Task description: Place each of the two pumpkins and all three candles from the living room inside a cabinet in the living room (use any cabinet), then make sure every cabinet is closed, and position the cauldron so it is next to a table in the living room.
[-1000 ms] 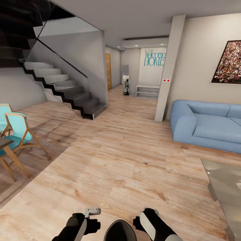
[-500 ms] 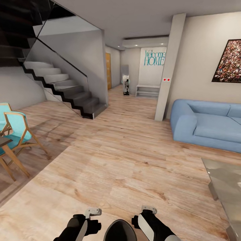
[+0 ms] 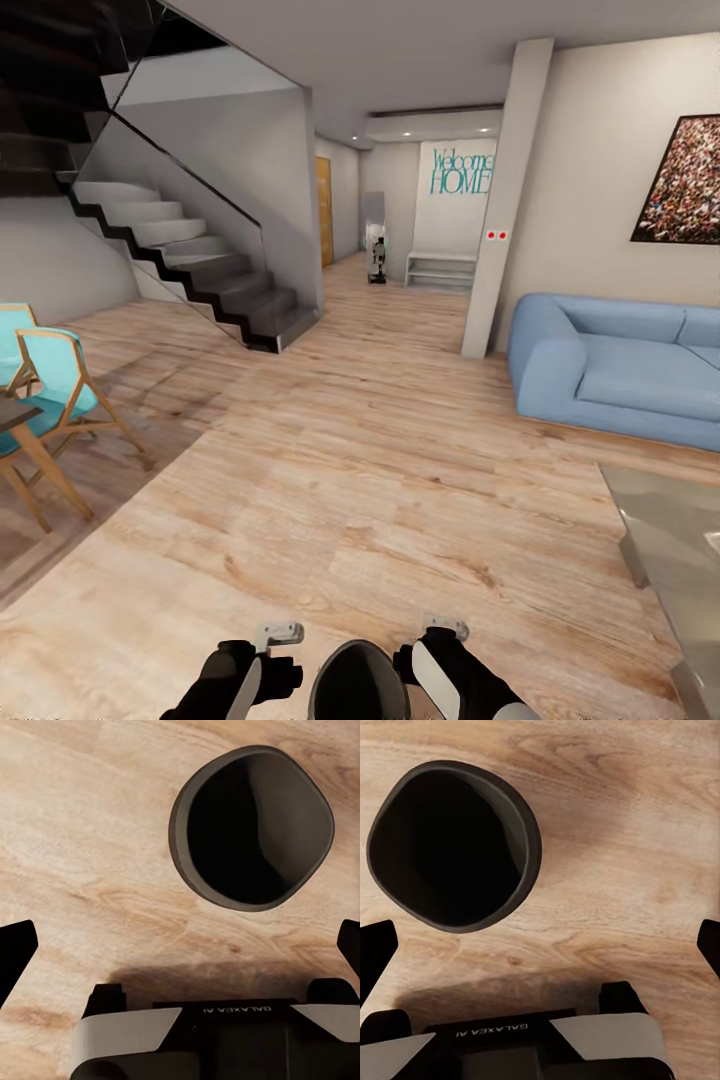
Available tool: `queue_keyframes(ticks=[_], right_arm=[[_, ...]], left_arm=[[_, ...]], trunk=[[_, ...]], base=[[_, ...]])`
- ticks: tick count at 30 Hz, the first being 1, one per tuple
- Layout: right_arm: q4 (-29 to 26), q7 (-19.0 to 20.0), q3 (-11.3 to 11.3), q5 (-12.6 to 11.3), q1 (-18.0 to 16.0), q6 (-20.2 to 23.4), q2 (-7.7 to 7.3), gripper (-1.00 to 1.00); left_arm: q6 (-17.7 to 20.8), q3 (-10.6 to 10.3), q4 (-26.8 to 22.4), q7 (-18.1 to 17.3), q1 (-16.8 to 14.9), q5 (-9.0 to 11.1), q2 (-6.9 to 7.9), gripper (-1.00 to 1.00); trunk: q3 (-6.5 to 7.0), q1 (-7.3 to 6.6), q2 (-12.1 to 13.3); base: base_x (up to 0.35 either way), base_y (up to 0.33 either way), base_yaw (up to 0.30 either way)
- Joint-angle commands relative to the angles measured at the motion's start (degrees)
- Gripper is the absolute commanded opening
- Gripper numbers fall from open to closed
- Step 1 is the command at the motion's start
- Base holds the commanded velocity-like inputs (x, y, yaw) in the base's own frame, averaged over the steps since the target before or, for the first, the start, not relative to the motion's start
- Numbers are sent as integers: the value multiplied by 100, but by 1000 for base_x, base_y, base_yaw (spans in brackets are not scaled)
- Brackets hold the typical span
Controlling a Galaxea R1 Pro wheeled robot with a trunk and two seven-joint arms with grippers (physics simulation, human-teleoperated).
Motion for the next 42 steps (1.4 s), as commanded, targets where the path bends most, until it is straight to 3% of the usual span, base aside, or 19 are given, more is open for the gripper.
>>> queue_keyframes(ticks=[1,5,14,19,23,26,35,42], right_arm=[[0,2,2,0,4,0,0,100],[0,37,5,0,7,0,0,100],[0,634,12,47,8,-8,0,100],[5,663,12,52,8,-110,0,100],[238,667,38,64,2,-435,0,100],[322,668,139,62,0,-645,0,100],[359,668,238,62,1,-767,0,100],[360,674,240,62,7,-874,0,100]], left_arm=[[0,1,0,-1,2,1,0,100],[-3,4,0,-1,-2,1,1,100],[-96,15,0,-15,-1,17,17,100],[-120,25,2,-118,-2,25,25,100],[-345,27,61,-617,0,15,33,100],[-632,34,192,-785,1,12,35,100],[-1007,36,361,-837,-3,10,36,100],[-1069,36,385,-836,-4,10,36,100]], trunk=[[-19,22,-41],[-90,110,-202],[-252,308,-563],[-342,417,-763],[-414,505,-924],[-467,571,-1044],[-629,769,-1405],[-755,923,-1686]], base=[[-218,0,0],[-145,0,0],[-15,0,0],[0,0,0],[0,0,0],[0,0,0],[0,0,0],[0,0,0]])
